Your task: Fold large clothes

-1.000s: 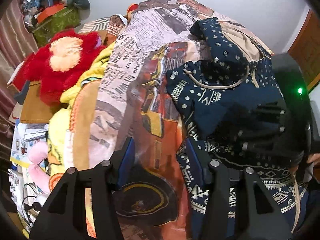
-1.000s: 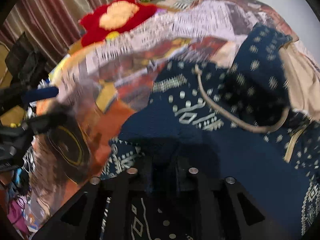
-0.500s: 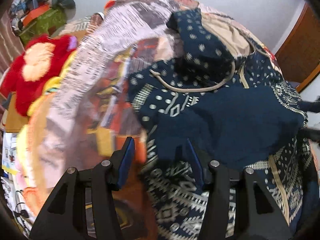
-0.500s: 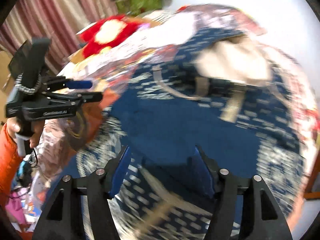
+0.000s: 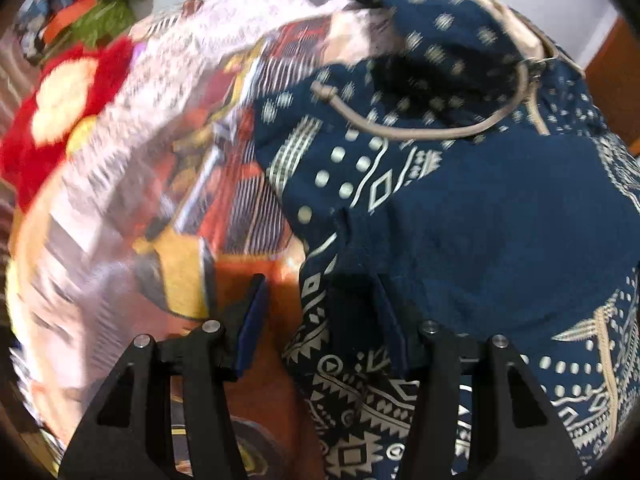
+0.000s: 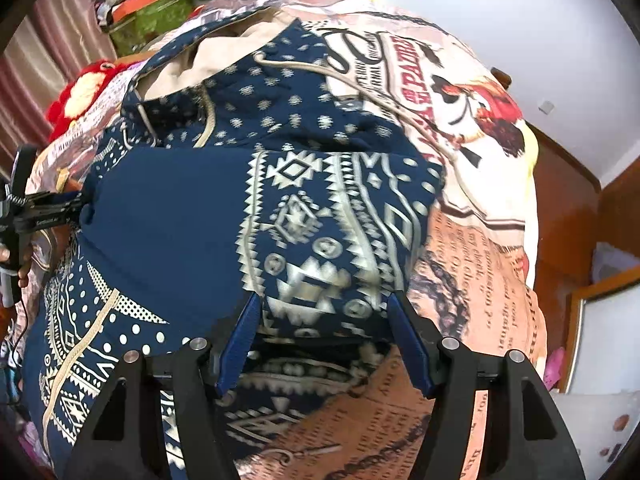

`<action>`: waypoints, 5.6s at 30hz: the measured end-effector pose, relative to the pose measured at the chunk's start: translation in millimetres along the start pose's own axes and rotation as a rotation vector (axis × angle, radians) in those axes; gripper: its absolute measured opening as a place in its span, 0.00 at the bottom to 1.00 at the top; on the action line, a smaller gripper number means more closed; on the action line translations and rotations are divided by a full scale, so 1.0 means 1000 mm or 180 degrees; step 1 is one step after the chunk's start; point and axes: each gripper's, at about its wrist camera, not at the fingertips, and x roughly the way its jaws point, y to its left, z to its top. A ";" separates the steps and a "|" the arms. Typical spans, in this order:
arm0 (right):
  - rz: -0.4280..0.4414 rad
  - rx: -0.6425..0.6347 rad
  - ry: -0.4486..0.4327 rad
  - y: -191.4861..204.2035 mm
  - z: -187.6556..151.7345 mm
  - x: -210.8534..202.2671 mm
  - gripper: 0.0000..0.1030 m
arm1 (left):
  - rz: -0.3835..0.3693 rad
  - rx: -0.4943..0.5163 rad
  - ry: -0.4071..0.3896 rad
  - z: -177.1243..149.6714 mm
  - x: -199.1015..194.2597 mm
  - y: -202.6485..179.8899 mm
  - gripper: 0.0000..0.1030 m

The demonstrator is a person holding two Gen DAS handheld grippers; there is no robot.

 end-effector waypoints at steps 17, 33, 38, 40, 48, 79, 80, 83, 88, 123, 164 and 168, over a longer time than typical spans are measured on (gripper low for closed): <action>0.0498 0.0135 -0.0526 0.008 0.198 0.050 0.62 | -0.0166 -0.0241 -0.0630 0.198 0.010 -0.019 0.65; 0.0563 0.0151 -0.0478 0.035 0.235 0.123 0.15 | -0.0962 -0.0609 -0.0331 0.229 0.058 -0.035 0.06; 0.0684 -0.0046 -0.0643 0.056 0.221 0.088 0.08 | -0.0841 -0.0307 -0.0640 0.217 0.010 -0.051 0.04; 0.0696 -0.0143 -0.0694 0.063 0.212 0.071 0.08 | -0.0811 -0.0177 -0.0717 0.207 -0.011 -0.057 0.03; 0.0713 -0.0490 -0.0694 0.071 0.130 0.009 0.08 | -0.0814 0.0324 -0.0640 0.120 -0.067 -0.077 0.03; 0.0607 0.0021 -0.0395 0.052 0.153 0.048 0.55 | -0.0545 0.0461 -0.0147 0.119 -0.004 -0.108 0.72; 0.0643 0.0101 -0.0348 0.049 0.156 0.059 0.55 | -0.0542 0.0463 -0.0123 0.121 0.004 -0.108 0.72; 0.0740 0.0216 -0.0213 0.045 0.164 0.086 0.53 | -0.0631 0.0427 -0.0179 0.124 0.013 -0.105 0.72; 0.0715 0.0143 -0.0202 0.051 0.173 0.107 0.27 | -0.0684 0.0574 -0.0334 0.123 0.009 -0.107 0.36; 0.0809 -0.0640 -0.0359 0.138 -0.053 -0.049 0.03 | -0.0648 0.0783 -0.0387 -0.068 -0.110 -0.106 0.05; 0.1322 -0.0238 0.0172 0.113 -0.017 0.010 0.39 | -0.0773 0.0909 0.0020 -0.025 -0.031 -0.138 0.58; 0.1250 -0.0489 0.0250 0.127 -0.030 0.016 0.46 | -0.0820 0.0824 0.0073 -0.044 -0.029 -0.130 0.62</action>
